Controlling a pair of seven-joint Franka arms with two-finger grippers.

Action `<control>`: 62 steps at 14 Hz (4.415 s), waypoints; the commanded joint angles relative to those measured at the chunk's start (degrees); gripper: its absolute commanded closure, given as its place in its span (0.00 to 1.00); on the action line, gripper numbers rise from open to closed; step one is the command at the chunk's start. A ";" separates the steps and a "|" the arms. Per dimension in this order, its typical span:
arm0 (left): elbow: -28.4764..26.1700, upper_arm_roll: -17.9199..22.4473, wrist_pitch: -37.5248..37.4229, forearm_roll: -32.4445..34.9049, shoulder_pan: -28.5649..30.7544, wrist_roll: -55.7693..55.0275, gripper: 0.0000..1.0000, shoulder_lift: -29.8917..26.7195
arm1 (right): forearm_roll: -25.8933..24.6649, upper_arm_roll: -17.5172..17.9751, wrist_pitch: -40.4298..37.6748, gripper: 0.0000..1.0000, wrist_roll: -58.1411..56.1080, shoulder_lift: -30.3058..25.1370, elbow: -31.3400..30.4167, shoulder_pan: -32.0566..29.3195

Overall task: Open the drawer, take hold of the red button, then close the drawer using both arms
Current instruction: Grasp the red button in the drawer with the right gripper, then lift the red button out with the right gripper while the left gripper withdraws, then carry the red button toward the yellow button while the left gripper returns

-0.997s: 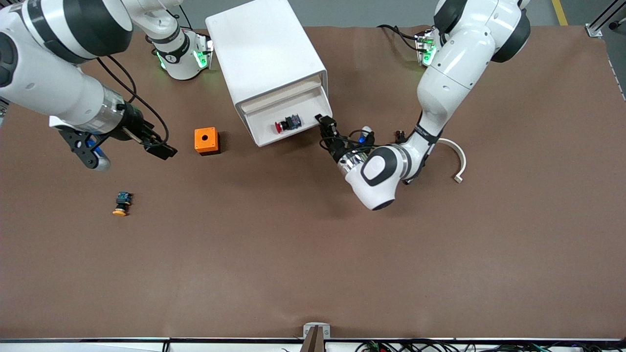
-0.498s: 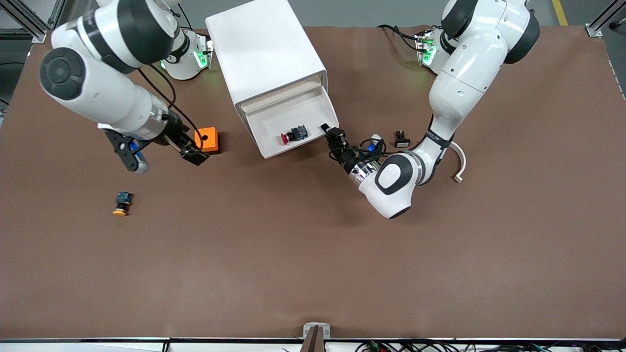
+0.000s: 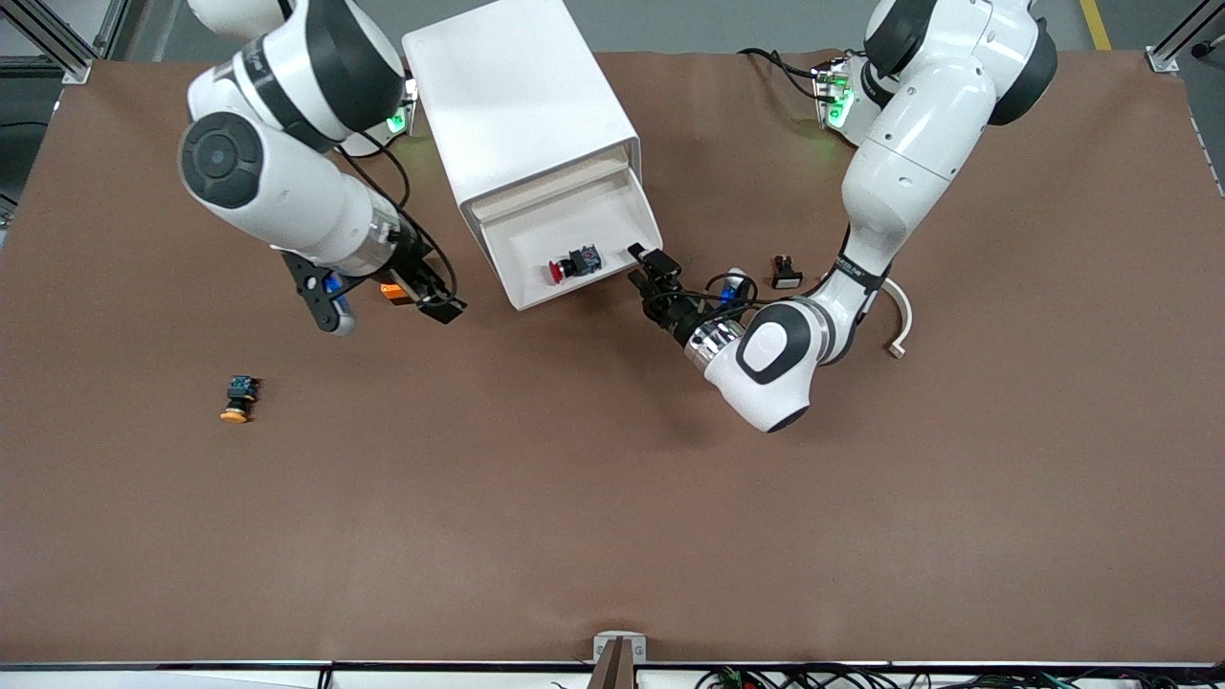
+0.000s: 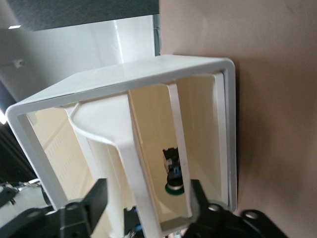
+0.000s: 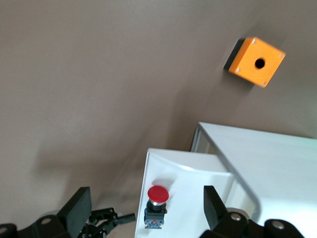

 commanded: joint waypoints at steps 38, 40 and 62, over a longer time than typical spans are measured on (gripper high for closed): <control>8.67 3.47 21.48 54.00 -8.83 62.26 0.00 -12.62 | 0.29 -0.73 29.67 1.00 14.22 2.09 -17.21 18.76; 8.40 3.39 21.57 54.00 -9.36 59.27 0.00 -12.71 | 0.21 -0.73 22.48 1.00 12.04 2.00 -13.00 15.95; 5.59 2.95 21.13 53.13 -19.73 60.14 0.00 -11.84 | -7.06 -0.90 2.75 1.00 -58.02 6.21 -2.88 -18.25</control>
